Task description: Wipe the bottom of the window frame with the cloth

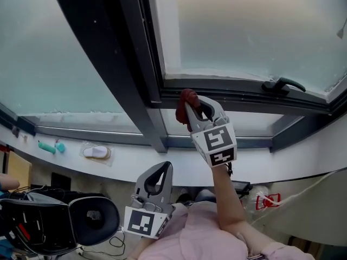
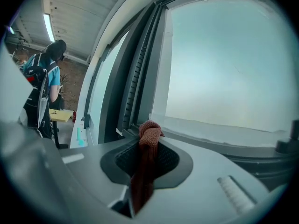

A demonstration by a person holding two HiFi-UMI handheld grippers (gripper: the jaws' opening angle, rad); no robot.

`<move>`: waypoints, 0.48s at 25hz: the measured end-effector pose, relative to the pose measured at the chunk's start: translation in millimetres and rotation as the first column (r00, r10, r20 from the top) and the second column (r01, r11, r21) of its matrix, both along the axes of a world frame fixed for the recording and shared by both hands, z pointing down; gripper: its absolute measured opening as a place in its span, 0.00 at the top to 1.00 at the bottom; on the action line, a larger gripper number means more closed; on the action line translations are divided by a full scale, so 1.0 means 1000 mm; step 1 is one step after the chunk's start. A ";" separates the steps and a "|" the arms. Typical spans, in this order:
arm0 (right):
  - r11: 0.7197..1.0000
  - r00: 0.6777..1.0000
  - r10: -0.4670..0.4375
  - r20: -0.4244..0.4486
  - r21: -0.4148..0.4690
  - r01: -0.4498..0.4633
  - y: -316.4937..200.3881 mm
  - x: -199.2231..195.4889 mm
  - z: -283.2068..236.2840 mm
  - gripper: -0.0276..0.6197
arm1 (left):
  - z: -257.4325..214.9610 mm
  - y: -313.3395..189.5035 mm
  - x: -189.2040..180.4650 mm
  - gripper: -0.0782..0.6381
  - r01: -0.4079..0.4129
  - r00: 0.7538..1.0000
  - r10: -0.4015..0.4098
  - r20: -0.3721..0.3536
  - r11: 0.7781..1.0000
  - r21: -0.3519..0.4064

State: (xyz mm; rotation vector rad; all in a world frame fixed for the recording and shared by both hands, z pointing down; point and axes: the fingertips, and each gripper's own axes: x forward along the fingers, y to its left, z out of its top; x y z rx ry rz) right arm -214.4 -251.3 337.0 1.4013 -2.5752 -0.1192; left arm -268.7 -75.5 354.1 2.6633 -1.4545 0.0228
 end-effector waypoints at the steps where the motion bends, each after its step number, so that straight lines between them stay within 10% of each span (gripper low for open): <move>1: 1.000 1.000 0.000 0.000 0.002 0.000 0.000 0.002 0.000 0.87 | 0.000 0.000 0.002 0.89 -0.003 1.000 0.003 0.000 1.000 0.001; 12: 0.999 0.999 0.036 0.014 -0.003 -0.036 0.004 0.034 0.001 0.87 | -0.001 0.001 0.022 0.89 -0.023 1.000 0.023 0.001 1.000 0.002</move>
